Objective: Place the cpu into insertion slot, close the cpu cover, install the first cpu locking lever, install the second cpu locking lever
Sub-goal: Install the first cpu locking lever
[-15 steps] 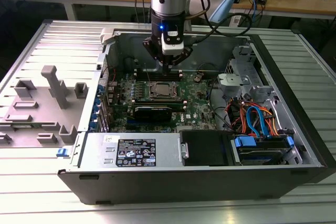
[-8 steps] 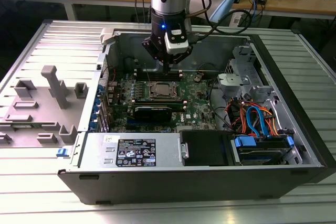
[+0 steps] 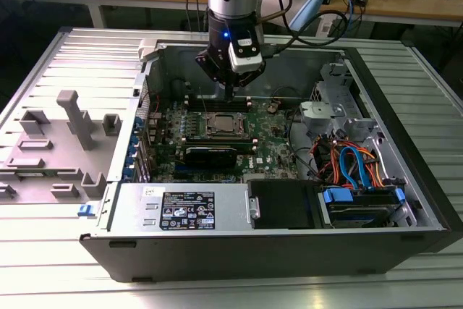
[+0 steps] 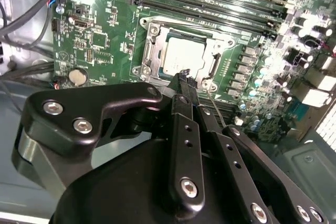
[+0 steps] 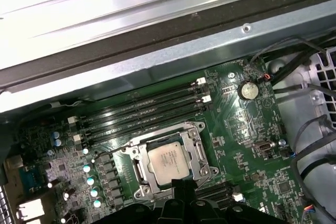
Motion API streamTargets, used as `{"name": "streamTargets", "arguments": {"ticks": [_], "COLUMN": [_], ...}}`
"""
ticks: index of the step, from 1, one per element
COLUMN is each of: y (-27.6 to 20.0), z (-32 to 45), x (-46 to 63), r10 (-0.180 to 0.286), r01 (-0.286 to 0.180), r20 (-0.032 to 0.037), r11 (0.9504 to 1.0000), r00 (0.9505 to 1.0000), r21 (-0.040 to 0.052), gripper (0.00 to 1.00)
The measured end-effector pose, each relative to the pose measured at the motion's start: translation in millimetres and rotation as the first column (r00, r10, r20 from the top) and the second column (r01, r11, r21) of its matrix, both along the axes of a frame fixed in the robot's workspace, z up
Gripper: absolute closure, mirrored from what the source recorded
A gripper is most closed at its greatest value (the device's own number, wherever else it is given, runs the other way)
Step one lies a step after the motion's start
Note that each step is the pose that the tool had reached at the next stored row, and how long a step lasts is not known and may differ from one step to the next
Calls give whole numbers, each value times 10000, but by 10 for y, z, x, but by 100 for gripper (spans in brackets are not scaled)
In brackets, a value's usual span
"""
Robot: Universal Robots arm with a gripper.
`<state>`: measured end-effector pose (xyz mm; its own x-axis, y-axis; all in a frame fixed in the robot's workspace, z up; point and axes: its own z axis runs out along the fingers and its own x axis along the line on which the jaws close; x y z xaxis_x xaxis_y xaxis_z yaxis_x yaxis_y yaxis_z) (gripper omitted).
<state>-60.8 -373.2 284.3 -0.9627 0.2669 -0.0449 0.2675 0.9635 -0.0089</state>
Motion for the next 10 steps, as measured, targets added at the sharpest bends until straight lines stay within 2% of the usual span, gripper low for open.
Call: {"name": "streamTargets", "arguments": {"ticks": [6, 10], "y": [0, 0], "z": [0, 0], "x": [0, 0], "r10": [892, 979], "r01": [-892, -979], "r20": [0, 0], "r11": [9960, 9952], "r00": [9960, 9952], "r21": [0, 0], "gripper": [89, 89]}}
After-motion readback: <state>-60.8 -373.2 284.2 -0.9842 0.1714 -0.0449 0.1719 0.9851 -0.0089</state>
